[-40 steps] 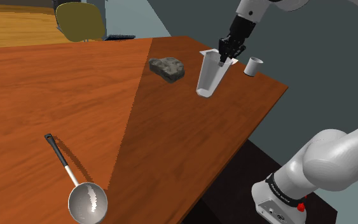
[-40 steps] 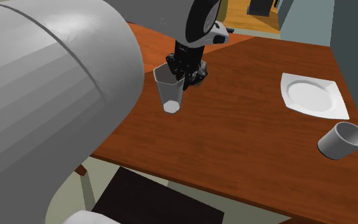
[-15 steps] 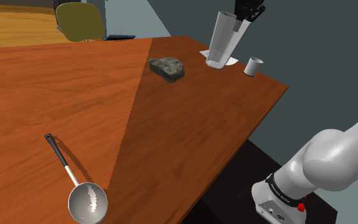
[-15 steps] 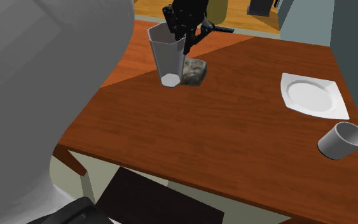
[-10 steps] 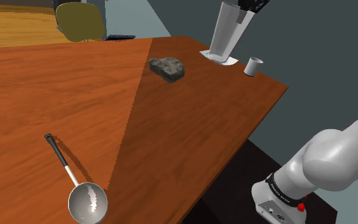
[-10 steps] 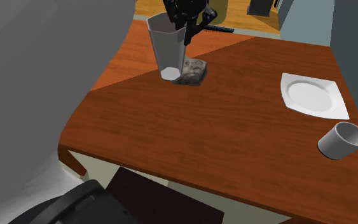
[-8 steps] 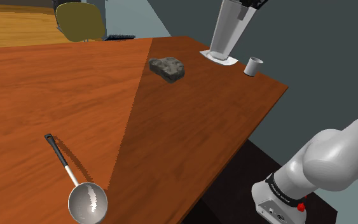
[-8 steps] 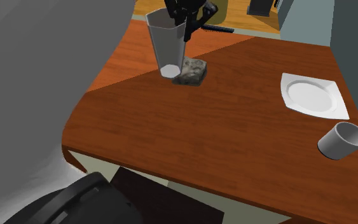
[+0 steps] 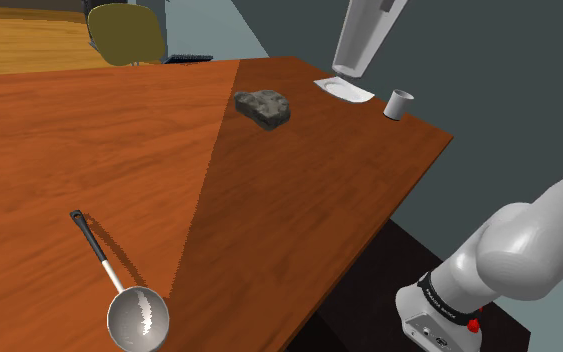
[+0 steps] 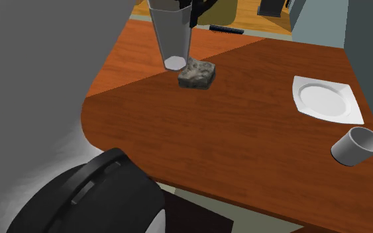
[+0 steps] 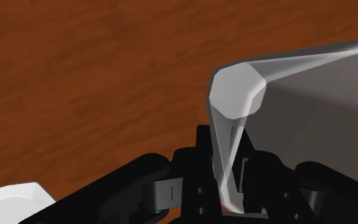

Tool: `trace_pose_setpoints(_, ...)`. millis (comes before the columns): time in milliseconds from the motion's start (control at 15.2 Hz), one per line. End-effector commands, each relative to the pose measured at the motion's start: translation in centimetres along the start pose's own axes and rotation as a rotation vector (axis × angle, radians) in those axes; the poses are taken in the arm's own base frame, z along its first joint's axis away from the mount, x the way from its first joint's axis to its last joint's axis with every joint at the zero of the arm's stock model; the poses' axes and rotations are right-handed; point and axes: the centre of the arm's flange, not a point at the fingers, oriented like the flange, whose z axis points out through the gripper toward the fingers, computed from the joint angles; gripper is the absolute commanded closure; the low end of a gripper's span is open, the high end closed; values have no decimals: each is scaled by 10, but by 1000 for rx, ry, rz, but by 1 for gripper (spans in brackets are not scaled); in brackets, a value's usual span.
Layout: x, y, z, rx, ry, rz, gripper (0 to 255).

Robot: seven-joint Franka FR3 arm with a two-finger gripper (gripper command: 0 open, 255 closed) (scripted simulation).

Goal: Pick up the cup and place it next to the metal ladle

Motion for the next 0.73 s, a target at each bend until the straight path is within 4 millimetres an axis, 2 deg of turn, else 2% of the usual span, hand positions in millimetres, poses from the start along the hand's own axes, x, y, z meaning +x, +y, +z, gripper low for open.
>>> trace_pose_setpoints(0,-6,-17,6,0,0,0,255)
trace_pose_setpoints(660,-42,-131,61,0,0,0,255)
